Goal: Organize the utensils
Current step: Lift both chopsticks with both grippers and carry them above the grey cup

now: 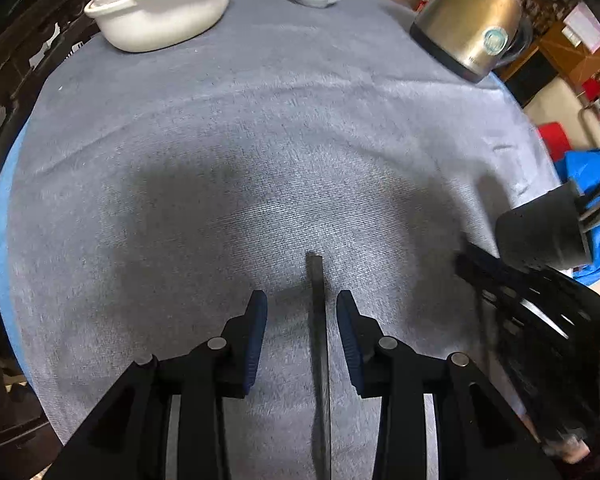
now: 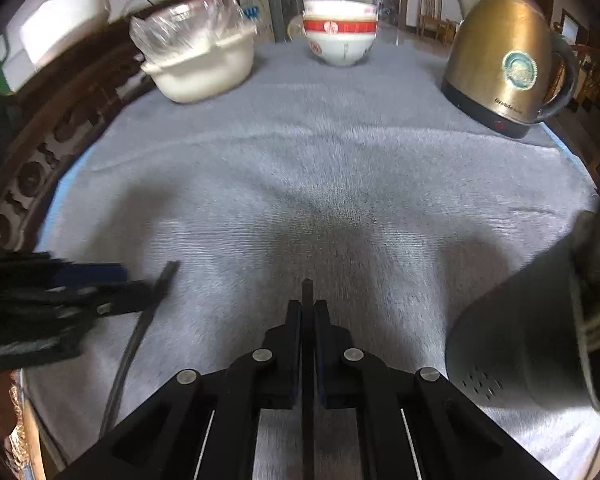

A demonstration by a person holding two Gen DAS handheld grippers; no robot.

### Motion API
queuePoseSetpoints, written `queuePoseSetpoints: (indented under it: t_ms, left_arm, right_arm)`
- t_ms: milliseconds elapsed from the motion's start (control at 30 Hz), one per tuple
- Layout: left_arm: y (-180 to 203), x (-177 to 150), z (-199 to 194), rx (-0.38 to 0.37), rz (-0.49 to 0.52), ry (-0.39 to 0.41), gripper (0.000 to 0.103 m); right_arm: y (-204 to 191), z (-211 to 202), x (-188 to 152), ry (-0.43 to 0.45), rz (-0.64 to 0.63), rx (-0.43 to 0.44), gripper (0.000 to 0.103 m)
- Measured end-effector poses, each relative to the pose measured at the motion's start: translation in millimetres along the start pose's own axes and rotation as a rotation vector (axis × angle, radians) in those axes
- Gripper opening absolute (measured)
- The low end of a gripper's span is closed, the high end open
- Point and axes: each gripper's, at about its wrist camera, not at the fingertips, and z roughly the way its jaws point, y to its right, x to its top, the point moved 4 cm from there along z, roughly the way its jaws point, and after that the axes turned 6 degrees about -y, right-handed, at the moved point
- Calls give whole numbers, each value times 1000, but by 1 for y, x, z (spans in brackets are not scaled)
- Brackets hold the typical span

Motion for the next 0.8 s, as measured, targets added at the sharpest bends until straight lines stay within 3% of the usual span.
queuePoseSetpoints:
  t_ms: [167, 233, 300, 400, 500, 800]
  left_arm:
    - [8, 9, 10, 39, 3, -1, 36]
    - [10, 11, 11, 53, 9, 10, 28]
    - [11, 12, 12, 68, 9, 16, 8]
    - [8, 10, 5, 56, -29, 36, 7]
    - [11, 6, -21, 44, -45, 104, 7]
    - [45, -11, -143, 63, -8, 448, 7]
  right_arm:
    - [10, -44, -11, 106, 34, 93, 7]
    - [13, -58, -13, 139, 46, 121, 7]
    - [15, -71, -15, 179, 53, 153, 7]
    - [15, -90, -19, 246, 48, 177, 7]
    - [18, -112, -23, 306, 54, 200, 7]
    - [28, -165, -28, 496, 79, 241, 7]
